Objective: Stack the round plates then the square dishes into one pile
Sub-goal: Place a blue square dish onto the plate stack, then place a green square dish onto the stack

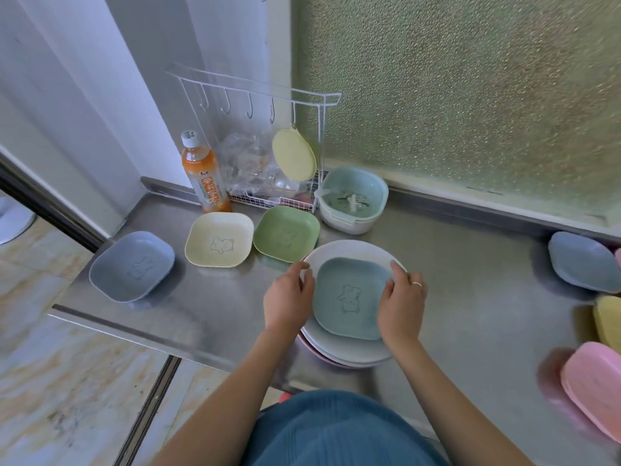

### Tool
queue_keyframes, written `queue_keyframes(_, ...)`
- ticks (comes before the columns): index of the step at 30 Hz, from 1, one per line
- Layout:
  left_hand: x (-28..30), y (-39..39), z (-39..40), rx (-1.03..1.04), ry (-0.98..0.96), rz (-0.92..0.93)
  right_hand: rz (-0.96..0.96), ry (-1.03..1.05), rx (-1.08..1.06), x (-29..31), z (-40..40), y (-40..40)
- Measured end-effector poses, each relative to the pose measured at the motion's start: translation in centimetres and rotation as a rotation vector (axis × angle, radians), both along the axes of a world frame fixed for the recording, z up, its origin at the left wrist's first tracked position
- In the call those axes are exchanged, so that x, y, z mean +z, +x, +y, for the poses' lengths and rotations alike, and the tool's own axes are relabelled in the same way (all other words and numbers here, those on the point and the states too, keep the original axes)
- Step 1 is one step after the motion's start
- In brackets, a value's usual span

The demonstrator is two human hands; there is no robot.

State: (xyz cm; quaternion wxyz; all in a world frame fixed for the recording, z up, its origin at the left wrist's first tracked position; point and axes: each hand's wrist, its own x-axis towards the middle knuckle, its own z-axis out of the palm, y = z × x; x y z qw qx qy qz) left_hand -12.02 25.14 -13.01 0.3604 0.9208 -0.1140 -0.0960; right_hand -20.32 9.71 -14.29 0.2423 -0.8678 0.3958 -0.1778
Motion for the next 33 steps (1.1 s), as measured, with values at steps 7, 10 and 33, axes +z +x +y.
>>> queue_keyframes(7, -0.6, 2.5, 3.0, 0.307, -0.102, 0.056, -0.097, -0.197, 0.381, 3.5, 3.8, 6.4)
queue_keyframes(10, -1.3, 4.4, 5.2, 0.366, -0.037, 0.140, 0.116, -0.168, 0.639, 4.0, 5.8, 10.5)
queue_keyframes(33, -5.4, 8.5, 10.8, 0.392, 0.074, 0.404, 0.447, -0.388, 0.885, 1.8, 8.8, 16.7)
